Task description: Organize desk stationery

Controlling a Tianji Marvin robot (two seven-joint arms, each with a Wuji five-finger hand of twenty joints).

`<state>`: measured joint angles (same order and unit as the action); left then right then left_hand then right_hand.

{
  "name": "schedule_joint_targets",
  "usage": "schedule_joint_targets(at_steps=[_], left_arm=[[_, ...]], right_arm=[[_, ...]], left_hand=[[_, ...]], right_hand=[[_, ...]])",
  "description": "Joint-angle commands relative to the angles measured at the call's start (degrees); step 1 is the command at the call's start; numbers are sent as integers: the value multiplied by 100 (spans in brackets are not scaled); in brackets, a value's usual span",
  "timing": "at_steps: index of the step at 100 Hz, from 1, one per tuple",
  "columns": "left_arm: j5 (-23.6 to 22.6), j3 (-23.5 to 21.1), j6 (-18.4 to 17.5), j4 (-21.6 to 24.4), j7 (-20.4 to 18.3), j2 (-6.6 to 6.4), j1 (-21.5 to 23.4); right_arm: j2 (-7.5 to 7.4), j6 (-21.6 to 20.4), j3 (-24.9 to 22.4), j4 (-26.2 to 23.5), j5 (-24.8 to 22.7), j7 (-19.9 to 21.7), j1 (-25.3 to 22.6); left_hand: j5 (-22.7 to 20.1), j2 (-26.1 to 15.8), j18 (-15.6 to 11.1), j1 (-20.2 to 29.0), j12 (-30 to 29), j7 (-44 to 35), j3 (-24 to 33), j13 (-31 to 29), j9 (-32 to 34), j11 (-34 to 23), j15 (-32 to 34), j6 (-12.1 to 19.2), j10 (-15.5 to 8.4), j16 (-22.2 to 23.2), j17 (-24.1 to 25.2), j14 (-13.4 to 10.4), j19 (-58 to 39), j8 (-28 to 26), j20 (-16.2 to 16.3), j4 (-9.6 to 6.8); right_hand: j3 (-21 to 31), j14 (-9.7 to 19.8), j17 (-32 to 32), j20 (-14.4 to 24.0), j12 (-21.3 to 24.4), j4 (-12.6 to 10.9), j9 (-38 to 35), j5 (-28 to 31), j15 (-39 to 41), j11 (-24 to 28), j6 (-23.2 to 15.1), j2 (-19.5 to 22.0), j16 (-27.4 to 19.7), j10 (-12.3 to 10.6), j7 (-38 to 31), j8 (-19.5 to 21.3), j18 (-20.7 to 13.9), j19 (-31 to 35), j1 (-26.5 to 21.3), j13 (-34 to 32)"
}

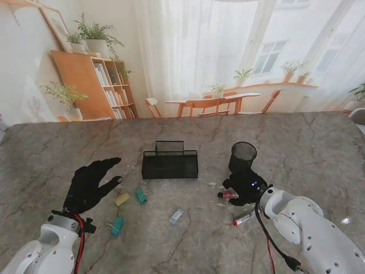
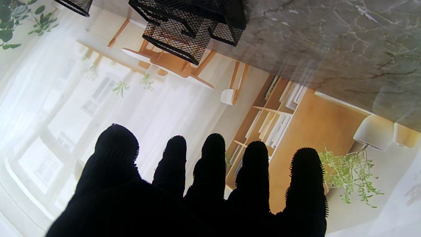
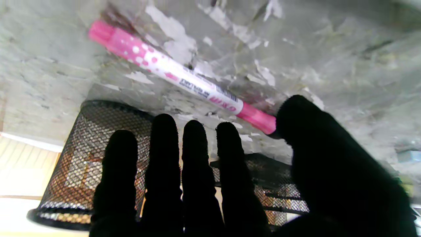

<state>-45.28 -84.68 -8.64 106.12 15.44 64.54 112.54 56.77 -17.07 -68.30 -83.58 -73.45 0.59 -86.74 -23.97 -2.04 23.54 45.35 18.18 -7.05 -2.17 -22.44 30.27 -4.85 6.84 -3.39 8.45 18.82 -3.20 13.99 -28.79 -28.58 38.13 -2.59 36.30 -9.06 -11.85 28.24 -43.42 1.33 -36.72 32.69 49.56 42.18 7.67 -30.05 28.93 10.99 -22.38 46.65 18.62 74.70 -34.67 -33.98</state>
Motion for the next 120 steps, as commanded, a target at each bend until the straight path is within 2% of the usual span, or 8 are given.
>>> schedule_joint_targets(at_steps=[1,23,41,51,66,90,107,120], left_arm=[[3,16,4,8,1,16,17],[-16,16,32,5,16,17,17],[-17,20,45,4,22,18,15],[-27,18,45,2,34,18,17],[-29,19,56,3,39,19,19],[-27,21,61,0,16,16,13],[-28,27,61,-9,3,13,3],[-25,30,62,-12,3,13,-1]], right_arm=[[-24,-48,58,127,10,143,94],[-69,-228,324,454,74,172,346],[-100,-424,462,649,118,191,479],[-106,-475,504,736,179,196,510],[-105,-502,561,815,325,327,545],[-120,-633,829,990,467,382,726],[-104,-642,959,1078,657,415,800],[-113,-747,1020,1124,659,386,840]], left_hand=[[-90,-383,49,26,94,-24,-10,-44,35,-8,33,-23,37,52,57,-65,-101,-47,131,484],[-82,-388,52,36,93,-20,-5,-43,27,-6,33,-28,31,53,57,-74,-107,-46,129,483],[-90,-387,51,31,92,-23,-13,-46,19,-4,36,-28,33,55,55,-59,-112,-47,128,486],[-88,-389,44,23,92,-23,-14,-52,15,-4,39,-25,30,56,53,-78,-118,-46,129,486],[-89,-393,48,28,92,-24,-13,-49,13,-5,39,-20,25,58,54,-72,-125,-47,130,485],[-87,-388,42,35,93,-24,-10,-57,11,-5,43,-20,23,62,58,-64,-133,-48,128,485],[-93,-383,50,33,95,-26,-14,-66,16,-8,48,-30,29,67,50,-56,-143,-49,130,486],[-93,-387,48,37,96,-26,-14,-73,21,-10,51,-20,23,70,53,-60,-151,-49,131,485]], right_hand=[[131,-125,-12,62,-93,42,47,57,113,133,190,-26,94,99,-82,140,190,236,-57,39],[276,-97,-247,104,-82,59,-242,345,372,292,281,-140,168,134,-209,209,217,325,-51,-210],[691,70,-852,175,-32,123,-942,903,670,682,21,-318,195,-94,-727,381,242,463,-190,-830],[946,218,-1227,153,175,513,-1397,974,695,661,-298,-762,93,-305,-1786,-535,222,487,-393,-1203],[1067,322,-1395,90,268,675,-1774,1107,617,376,-675,-1068,33,-491,-2659,-1457,177,484,-492,-1414],[965,407,-1627,79,299,712,-1948,1269,686,474,-894,-1125,66,-588,-2878,-1498,141,528,-427,-1618],[1009,456,-1804,26,402,712,-2138,1329,672,333,-875,-1158,46,-599,-2994,-1856,139,546,-469,-1774],[1157,620,-2194,-17,376,711,-2540,1630,739,359,-1163,-1210,44,-789,-3172,-1931,74,625,-581,-2136]])
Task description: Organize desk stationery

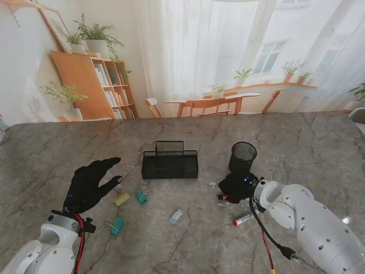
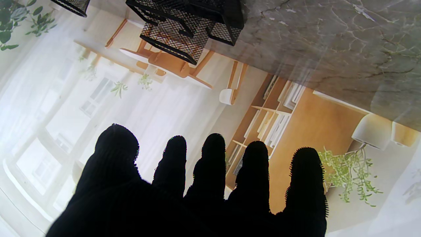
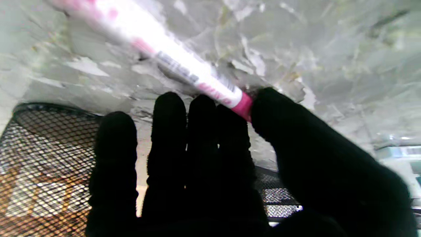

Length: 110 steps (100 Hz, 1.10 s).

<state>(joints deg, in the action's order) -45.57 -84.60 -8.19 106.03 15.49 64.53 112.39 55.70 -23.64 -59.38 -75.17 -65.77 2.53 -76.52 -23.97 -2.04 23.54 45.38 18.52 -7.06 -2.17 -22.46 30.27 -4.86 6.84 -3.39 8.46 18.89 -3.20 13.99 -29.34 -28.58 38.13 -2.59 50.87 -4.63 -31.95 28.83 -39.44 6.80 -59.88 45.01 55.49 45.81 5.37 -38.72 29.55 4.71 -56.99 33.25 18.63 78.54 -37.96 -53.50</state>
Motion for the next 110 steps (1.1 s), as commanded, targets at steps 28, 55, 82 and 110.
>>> schedule_joint_targets(at_steps=[28,55,82,110], left_arm=[[4,21,17,-4,-1,14,14],[4,21,16,-4,-1,14,14],[9,23,18,11,75,27,34],[-4,6,9,18,116,33,60]], right_arm=[[-6,-136,49,219,-19,373,-242],[46,-110,24,300,211,239,-239],[121,-59,-68,378,446,12,-203],[192,-50,-377,128,553,-108,-301]], left_hand=[[-96,-386,48,32,62,-28,-13,-74,9,-5,53,-31,29,68,56,-48,-107,-51,130,484],[-94,-385,47,24,64,-27,-18,-82,7,-6,57,-31,37,74,55,-56,-118,-52,130,485],[-98,-400,41,27,67,-30,-10,-102,2,-7,67,-26,19,82,50,-57,-139,-54,134,483],[-96,-409,48,39,69,-30,-8,-113,7,-8,74,-28,18,90,46,-50,-161,-54,137,484]], right_hand=[[362,280,-623,-209,-298,-37,-530,633,319,266,-1079,-593,-44,-217,-54,-413,50,419,-119,-540],[1520,358,-728,-336,-839,-342,-316,228,487,595,-1322,-616,-74,-377,-446,640,-47,527,243,-492],[2114,317,-645,-325,-750,-1586,210,-693,530,928,-1273,257,-15,-375,-1542,1653,-98,528,757,-232],[2113,292,-709,-342,-684,-2053,241,-869,525,1019,-1125,548,9,-345,-1858,1794,-82,499,898,-277]])
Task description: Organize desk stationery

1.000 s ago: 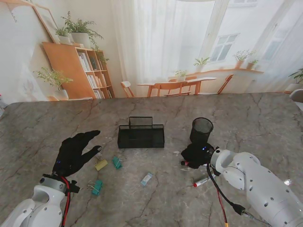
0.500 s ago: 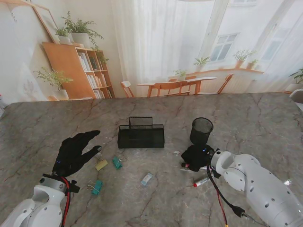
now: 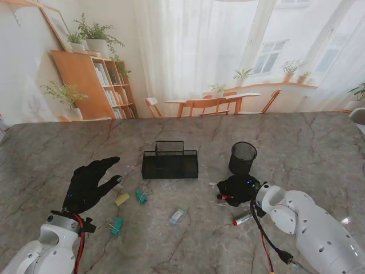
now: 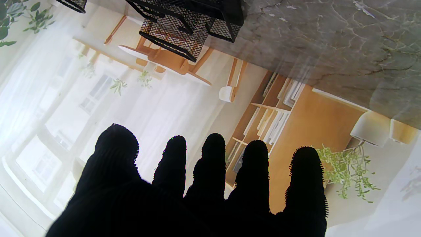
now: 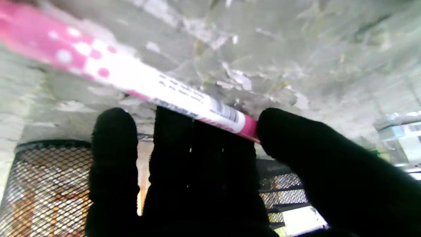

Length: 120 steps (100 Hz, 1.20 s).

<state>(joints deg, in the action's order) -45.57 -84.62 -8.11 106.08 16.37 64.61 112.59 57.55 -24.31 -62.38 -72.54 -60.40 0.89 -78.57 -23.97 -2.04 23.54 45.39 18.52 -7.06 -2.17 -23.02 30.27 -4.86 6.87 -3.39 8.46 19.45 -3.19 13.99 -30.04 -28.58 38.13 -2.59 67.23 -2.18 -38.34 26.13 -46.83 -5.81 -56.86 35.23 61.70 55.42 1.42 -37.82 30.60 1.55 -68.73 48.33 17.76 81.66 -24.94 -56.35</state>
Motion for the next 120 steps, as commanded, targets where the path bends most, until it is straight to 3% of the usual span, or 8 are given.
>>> schedule_joint_targets(at_steps=[1,18,35,77,95,120], left_arm=[[-6,7,1,13,31,25,41],[-10,-3,-12,15,71,31,57],[-20,-22,-32,23,133,39,87],[-32,-76,-99,43,296,65,166],[-46,-92,-122,47,353,72,187],[-31,-74,-141,30,349,71,167]], right_arm=[[11,23,-98,-161,20,57,-111],[88,203,-458,-615,117,-18,-382],[213,642,-812,-1152,418,-157,-692],[742,2831,-1088,-2342,2547,-796,-1043],[926,3365,-1111,-2493,3059,-1232,-904],[1132,3725,-1020,-2156,3392,-1818,-371]], left_hand=[[-97,-415,46,36,69,-30,-8,-60,11,-10,73,-23,10,35,49,-53,-91,-54,137,484],[-97,-428,50,60,68,-30,-2,-59,0,-5,73,-36,19,38,51,-56,-102,-55,135,483],[-98,-415,54,50,71,-31,-13,-66,9,-9,76,-43,20,42,52,-45,-113,-56,134,486],[-101,-445,51,50,71,-32,-17,-71,7,-8,78,-42,18,45,50,-56,-134,-58,127,488],[-107,-466,51,69,74,-35,-3,-77,25,-15,83,-47,26,50,44,-47,-150,-59,128,485],[-118,-522,54,57,77,-40,-28,-94,30,-14,94,-49,25,62,42,-44,-177,-63,132,496]], right_hand=[[474,45,-77,-75,58,-795,-64,109,-96,60,-730,451,-95,-29,-685,285,4,182,-404,1],[467,71,-232,-122,103,-808,-154,184,-122,49,-755,368,-92,-38,-662,247,2,161,-428,-110],[473,97,-386,-191,174,-759,-273,233,-210,-74,-823,303,-111,-58,-608,221,-40,163,-460,-248],[493,-42,-340,-218,126,-703,-397,403,-242,-209,-712,113,-48,80,-528,237,91,174,-625,-272],[478,-48,-236,-185,77,-659,-381,403,-234,-231,-726,141,-7,108,-478,279,96,174,-659,-211],[415,-31,-151,-155,18,-665,-288,326,-243,-233,-723,235,21,94,-436,377,45,131,-666,-116]])
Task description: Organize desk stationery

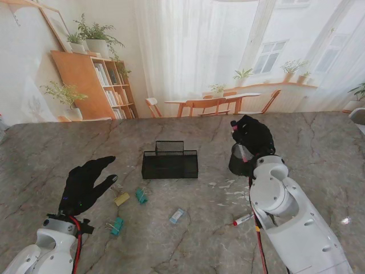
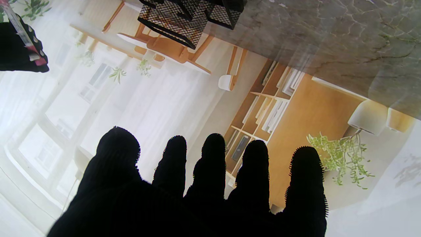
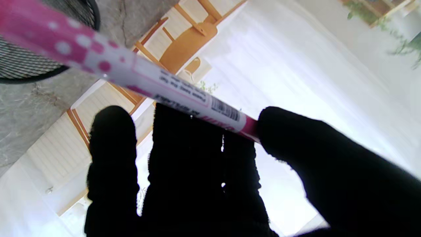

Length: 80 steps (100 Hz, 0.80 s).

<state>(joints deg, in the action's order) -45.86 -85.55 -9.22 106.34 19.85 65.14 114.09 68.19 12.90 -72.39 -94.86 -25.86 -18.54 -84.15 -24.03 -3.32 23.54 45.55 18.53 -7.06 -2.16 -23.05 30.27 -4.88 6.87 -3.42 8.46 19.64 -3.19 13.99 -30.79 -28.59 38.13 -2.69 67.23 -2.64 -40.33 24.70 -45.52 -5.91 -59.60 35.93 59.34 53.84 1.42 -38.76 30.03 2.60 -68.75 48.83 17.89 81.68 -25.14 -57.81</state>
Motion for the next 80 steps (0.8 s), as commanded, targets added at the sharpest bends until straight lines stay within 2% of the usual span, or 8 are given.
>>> schedule_joint_targets(at_steps=[1,24,47,63,80], left_arm=[[-3,19,-32,3,0,18,16],[-29,18,-61,-15,19,16,10],[-27,37,-49,-35,-7,11,-17],[-18,48,-53,-61,-40,6,-45],[6,62,-30,-74,-86,2,-70]], right_arm=[[70,5,-15,99,-61,118,213],[159,112,148,740,35,-75,822],[361,191,371,1511,473,-459,1378],[457,174,483,1971,666,-624,1622],[491,105,580,2359,737,-652,1753]], left_hand=[[-110,-398,55,42,76,-39,-26,-90,25,-11,93,-47,32,43,46,-42,-101,-62,131,506],[-115,-410,56,23,80,-43,-20,-102,35,-15,100,-45,42,54,44,-36,-126,-66,134,499],[-132,-438,63,-6,82,-53,-20,-113,31,-13,108,-44,33,64,49,-54,-138,-74,131,497],[-140,-428,57,-14,85,-59,-20,-118,46,-19,110,-53,31,70,50,-54,-142,-80,129,497],[-136,-427,59,-23,86,-58,-24,-113,47,-19,108,-46,28,73,50,-52,-145,-84,127,498]], right_hand=[[412,17,49,-11,-113,-655,-10,253,-8,-76,-730,331,78,-10,-431,329,30,128,-645,31],[365,82,85,14,-126,-671,59,198,3,-49,-762,417,108,-70,-439,353,-8,92,-609,87],[366,16,189,59,-108,-597,78,227,24,-2,-742,367,148,7,-465,317,35,36,-685,148],[469,-21,221,122,-107,-465,68,275,17,4,-706,299,176,44,-469,324,82,-4,-710,155],[553,-25,215,164,-108,-403,30,335,12,2,-729,217,193,35,-459,326,73,-18,-714,138]])
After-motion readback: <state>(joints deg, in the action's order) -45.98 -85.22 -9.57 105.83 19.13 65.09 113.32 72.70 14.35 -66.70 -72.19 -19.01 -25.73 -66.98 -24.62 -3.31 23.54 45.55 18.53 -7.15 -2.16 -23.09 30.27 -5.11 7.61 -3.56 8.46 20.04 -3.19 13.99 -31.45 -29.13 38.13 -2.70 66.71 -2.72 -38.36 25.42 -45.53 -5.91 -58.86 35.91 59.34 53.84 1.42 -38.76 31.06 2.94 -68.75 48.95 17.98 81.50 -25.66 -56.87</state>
